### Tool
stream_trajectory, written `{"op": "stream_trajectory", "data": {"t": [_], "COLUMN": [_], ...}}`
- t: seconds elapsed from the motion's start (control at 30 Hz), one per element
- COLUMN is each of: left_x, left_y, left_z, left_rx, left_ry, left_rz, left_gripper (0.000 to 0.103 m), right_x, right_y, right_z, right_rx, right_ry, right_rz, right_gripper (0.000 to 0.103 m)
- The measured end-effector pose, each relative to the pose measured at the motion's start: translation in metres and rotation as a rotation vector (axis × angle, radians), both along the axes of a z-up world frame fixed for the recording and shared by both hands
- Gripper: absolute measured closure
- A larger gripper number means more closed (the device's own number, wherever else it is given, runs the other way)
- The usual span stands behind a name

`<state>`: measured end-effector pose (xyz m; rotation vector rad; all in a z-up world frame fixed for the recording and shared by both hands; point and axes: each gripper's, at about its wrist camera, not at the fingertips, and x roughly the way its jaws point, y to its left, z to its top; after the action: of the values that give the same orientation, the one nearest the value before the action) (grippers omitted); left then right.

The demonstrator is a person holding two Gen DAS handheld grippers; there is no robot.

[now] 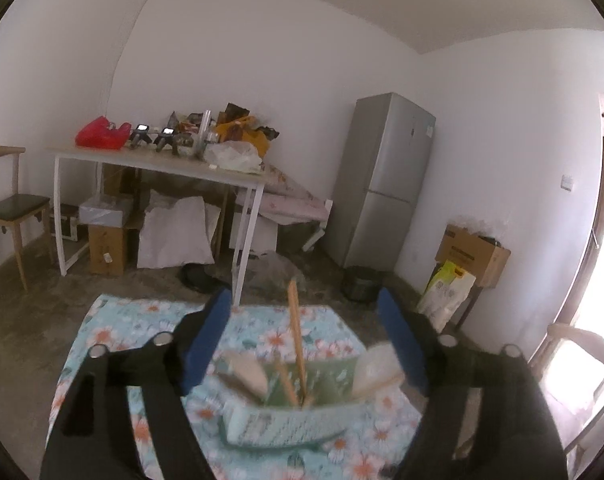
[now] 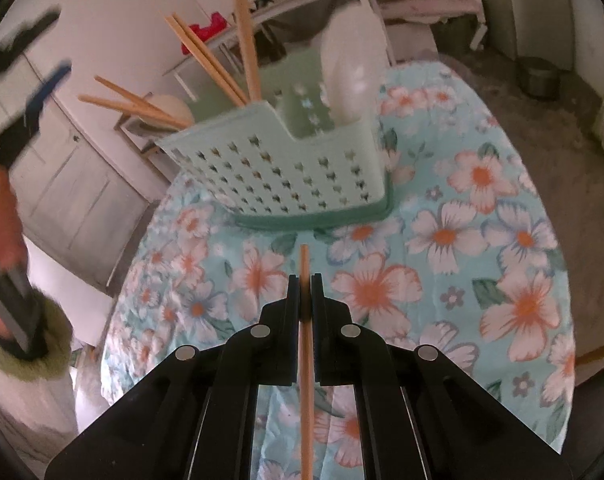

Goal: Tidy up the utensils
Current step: 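Open both grippers and withdraw them from the holder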

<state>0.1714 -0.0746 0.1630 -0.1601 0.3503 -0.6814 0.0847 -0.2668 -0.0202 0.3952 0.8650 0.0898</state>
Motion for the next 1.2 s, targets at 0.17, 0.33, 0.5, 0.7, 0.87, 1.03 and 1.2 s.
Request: {"op": "stream_trajectory", "data": {"t": [0.17, 0.33, 0.5, 0.7, 0.87, 1.03, 1.2], "left_x": [-0.029, -0.058, -0.072, -0.077, -0.078, -0.080, -0.079], "left_y": [0.018, 0.024, 0.035, 0.045, 0.051, 0.053, 0.050], "left_z": [-0.039, -0.091, -0.118, -0.126, -0.123, -0.123, -0.124], "left_rx": [0.080, 0.174, 0.181, 0.172, 0.178, 0.184, 0.188], "left_ry": [0.061, 0.150, 0.216, 0.243, 0.229, 0.218, 0.226], "left_rz": [0.007, 0.013, 0.045, 0.098, 0.128, 0.144, 0.149], "left_gripper": [0.011, 0.006, 0.006, 0.006, 0.006, 0.006, 0.006], "right_x": [-0.001, 0.002, 0.012, 0.029, 0.048, 0.068, 0.096], "right_y": [-0.001, -0.005, -0.008, -0.006, -0.004, 0.001, 0.007], "right_z": [0.042, 0.107, 0.169, 0.220, 0.227, 0.198, 0.140], "right_rx": [-0.003, -0.042, -0.076, -0.131, -0.212, -0.281, -0.319], "right_ry": [-0.118, -0.311, -0.478, -0.604, -0.633, -0.614, -0.460], "right_rz": [0.014, 0.007, 0.007, 0.008, -0.032, -0.050, -0.002], "right_gripper": [0.099, 0.099, 0.099, 0.099, 0.099, 0.099, 0.098]}}
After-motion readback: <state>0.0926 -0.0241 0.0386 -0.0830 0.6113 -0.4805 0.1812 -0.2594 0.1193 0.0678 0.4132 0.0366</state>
